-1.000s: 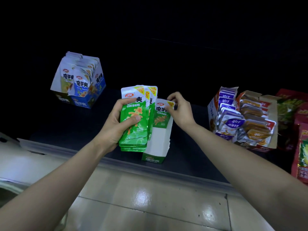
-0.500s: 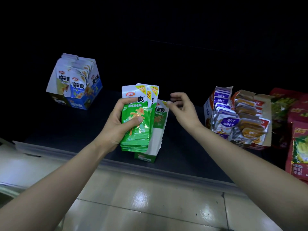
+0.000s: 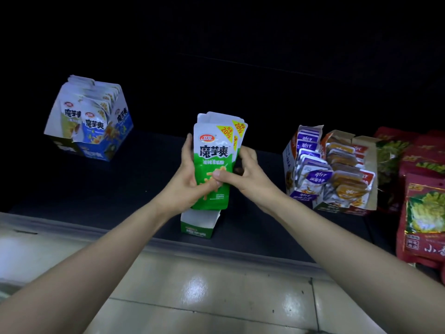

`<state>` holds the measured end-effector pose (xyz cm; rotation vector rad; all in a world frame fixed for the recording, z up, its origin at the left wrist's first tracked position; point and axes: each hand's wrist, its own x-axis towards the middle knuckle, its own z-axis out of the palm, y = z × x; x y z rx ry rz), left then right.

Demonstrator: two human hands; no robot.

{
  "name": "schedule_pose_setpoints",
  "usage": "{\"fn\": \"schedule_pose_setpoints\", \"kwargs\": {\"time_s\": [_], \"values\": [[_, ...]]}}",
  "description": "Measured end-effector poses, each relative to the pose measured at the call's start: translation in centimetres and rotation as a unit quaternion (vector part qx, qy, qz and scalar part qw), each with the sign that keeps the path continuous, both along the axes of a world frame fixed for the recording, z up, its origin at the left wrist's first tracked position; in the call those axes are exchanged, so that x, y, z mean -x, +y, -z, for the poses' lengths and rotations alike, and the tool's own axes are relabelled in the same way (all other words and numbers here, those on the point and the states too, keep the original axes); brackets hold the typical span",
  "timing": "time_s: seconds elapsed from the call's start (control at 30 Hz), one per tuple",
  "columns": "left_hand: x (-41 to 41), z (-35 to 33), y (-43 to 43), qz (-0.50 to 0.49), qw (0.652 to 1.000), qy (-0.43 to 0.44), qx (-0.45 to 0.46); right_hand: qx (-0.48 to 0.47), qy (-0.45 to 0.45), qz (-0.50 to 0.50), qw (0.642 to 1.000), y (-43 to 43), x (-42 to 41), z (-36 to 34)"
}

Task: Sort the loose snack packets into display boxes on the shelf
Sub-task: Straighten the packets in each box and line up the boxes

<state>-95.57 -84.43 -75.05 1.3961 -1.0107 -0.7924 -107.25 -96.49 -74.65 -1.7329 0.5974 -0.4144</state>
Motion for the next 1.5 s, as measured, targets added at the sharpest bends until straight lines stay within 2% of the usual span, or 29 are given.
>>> {"fn": "schedule_pose_setpoints", "kwargs": {"time_s": [0.1,0.3,0.37,0.43,0.47,0.67,0.83,0.9,1.03,1.1,1.27,1.37,1.5], "values": [[-0.9,0.8,0.0,-0.014,1.0,-0.015,0.007,0.02,0.005,-0.012,1.0,0.9,-0.5,0.4],[-1.5,1.7,0.2,0.006,0.999,-0.035,-0.011,0.121,0.053,-0.003,0.991,1.5,-0.1,0.8],[-1.7,2.0,0.2,-0.007,0.994,-0.105,-0.026,0.159,0.044,-0.007,0.986,1.6,0.1,0.9],[-2.0,2.0,0.3,-0.056,0.966,-0.238,-0.083,0.197,0.052,-0.004,0.979,1.7,0.0,1.1],[-1.9,2.0,0.3,-0.071,0.953,-0.273,-0.107,0.207,0.057,-0.002,0.977,1.7,0.0,1.3],[-2.7,2.3,-0.2,-0.083,0.957,-0.254,-0.117,0.199,0.025,0.009,0.98,1.1,-0.8,1.9],[-2.8,3.4,-0.6,-0.083,0.946,-0.27,-0.16,0.2,0.041,0.007,0.979,0.6,-0.9,3.2],[-2.9,3.8,-0.5,-0.092,0.934,-0.298,-0.174,0.23,0.054,0.005,0.972,0.5,-0.8,3.6],[-3.5,4.7,0.1,-0.093,0.901,-0.408,-0.11,0.309,0.064,0.009,0.949,0.6,-0.7,4.3],[-3.7,4.9,0.7,-0.088,0.909,-0.391,-0.111,0.318,0.065,0.009,0.946,0.7,-0.5,4.9],[-4.5,5.7,2.1,-0.062,0.944,-0.294,-0.14,0.273,0.058,0.032,0.96,0.8,-0.5,5.2],[-4.0,5.5,1.4,-0.007,0.935,-0.312,-0.167,0.241,0.074,0.034,0.967,0.7,-1.2,4.7],[-3.6,4.9,0.1,-0.004,0.938,-0.289,-0.191,0.15,0.058,-0.003,0.987,0.1,-1.2,4.3]]}}
